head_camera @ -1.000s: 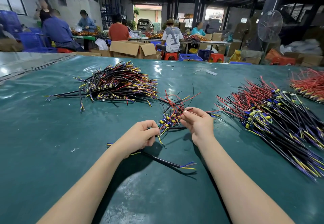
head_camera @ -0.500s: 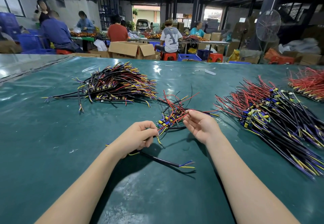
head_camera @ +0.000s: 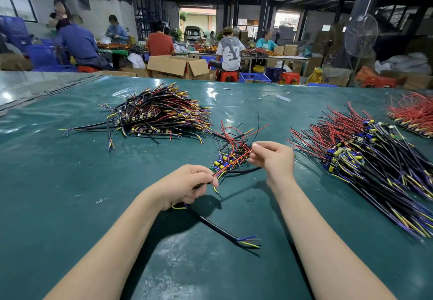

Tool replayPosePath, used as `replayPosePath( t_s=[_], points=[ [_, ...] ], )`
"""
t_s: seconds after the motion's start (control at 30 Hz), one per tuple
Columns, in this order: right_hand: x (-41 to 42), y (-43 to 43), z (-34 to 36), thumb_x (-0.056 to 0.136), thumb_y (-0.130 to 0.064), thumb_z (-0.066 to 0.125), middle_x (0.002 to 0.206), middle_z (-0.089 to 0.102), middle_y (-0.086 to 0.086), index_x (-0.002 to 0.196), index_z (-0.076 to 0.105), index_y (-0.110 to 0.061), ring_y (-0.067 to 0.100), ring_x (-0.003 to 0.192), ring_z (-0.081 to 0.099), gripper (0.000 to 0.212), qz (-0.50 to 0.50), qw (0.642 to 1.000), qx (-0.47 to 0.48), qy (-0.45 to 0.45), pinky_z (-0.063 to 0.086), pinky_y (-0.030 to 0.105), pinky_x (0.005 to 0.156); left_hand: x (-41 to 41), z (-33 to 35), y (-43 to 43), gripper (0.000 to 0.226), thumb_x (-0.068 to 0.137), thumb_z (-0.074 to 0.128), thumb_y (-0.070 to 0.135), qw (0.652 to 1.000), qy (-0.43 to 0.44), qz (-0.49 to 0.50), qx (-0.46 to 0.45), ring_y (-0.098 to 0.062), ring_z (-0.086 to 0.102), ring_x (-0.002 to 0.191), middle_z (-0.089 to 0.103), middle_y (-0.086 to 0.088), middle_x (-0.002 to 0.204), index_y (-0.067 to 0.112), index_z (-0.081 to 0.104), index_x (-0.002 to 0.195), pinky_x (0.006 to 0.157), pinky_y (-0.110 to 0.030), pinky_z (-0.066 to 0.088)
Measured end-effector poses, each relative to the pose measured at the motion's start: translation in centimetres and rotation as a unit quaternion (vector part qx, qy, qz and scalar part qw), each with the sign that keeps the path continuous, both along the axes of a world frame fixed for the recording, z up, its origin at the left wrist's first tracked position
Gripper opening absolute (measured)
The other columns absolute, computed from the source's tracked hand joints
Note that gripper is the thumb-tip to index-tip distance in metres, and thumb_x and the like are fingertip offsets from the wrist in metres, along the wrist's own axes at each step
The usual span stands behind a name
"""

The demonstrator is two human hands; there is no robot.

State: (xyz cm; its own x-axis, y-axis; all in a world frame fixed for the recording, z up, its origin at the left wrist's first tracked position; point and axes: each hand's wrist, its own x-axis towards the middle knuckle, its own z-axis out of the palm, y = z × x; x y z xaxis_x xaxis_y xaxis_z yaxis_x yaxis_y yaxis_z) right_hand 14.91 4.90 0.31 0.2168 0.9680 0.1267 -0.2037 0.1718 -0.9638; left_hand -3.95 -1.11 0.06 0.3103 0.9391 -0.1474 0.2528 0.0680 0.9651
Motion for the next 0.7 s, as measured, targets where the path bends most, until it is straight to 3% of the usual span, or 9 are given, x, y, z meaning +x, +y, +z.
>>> replayPosePath(
  t_s=[0.1,0.2,0.33,0.47,0.6,0.7],
  points=[
    [-0.3,0.0,-0.3,0.082,0.007,0.059,0.051,0.056,0.003,0.065,0.062,-0.008,0.004,0.039,0.055,0.023,-0.055,0.994,0.038,-0.082,0.053,0.021,0.050,0.1,0.2,0.1,0.027,0.095,0.040,0.008,0.998,0.051,0.016,0.024,-0.006,0.017,0.033,0.035,0.008,0.037,0.012,0.058,0.077,0.035,-0.013,0.016],
    [-0.4,-0.3,-0.6,0.080,0.000,0.062,0.049,0.056,0.002,0.058,0.063,-0.017,0.018,0.050,0.056,0.028,-0.090,0.968,0.095,-0.213,0.051,0.034,0.062,-0.2,0.3,0.0,0.026,0.094,0.042,0.009,0.996,0.078,0.035,0.033,-0.006,0.018,0.031,0.036,0.007,0.036,0.013,0.060,0.075,0.034,-0.013,0.017],
    [0.2,-0.3,-0.7,0.079,-0.006,0.066,0.052,0.058,0.001,0.066,0.070,-0.010,0.019,0.056,0.055,0.015,-0.080,0.947,0.106,-0.291,0.047,0.029,0.064,-0.5,0.1,0.0,0.027,0.092,0.050,0.017,0.994,0.088,0.045,0.043,-0.008,0.020,0.032,0.037,0.006,0.036,0.016,0.062,0.068,0.035,-0.015,0.019],
    [0.8,-0.3,-0.2,0.084,0.004,0.059,0.045,0.057,-0.005,0.065,0.061,-0.008,0.005,0.042,0.052,0.023,0.064,0.995,0.025,-0.066,0.049,0.018,0.047,-0.5,-0.1,0.1,0.036,0.092,0.055,0.032,0.990,0.098,0.082,0.060,-0.006,0.025,0.029,0.041,0.006,0.036,0.017,0.059,0.060,0.034,-0.014,0.022],
    [0.8,-0.2,0.3,0.088,0.001,0.052,0.045,0.058,-0.003,0.072,0.059,-0.005,0.003,0.038,0.053,0.018,0.152,0.985,-0.040,0.076,0.049,0.016,0.043,-0.2,-0.2,0.2,0.035,0.090,0.056,0.030,0.984,0.136,0.092,0.061,-0.006,0.029,0.028,0.043,0.007,0.035,0.018,0.058,0.058,0.034,-0.013,0.024],
    [0.8,-0.4,0.5,0.091,-0.002,0.047,0.046,0.058,-0.002,0.069,0.061,-0.005,0.003,0.038,0.054,0.027,0.206,0.964,-0.070,0.152,0.049,0.015,0.043,-0.1,-0.3,0.3,0.035,0.090,0.056,0.030,0.977,0.167,0.111,0.075,-0.005,0.031,0.028,0.045,0.007,0.034,0.018,0.058,0.057,0.034,-0.013,0.025]
  ],
)
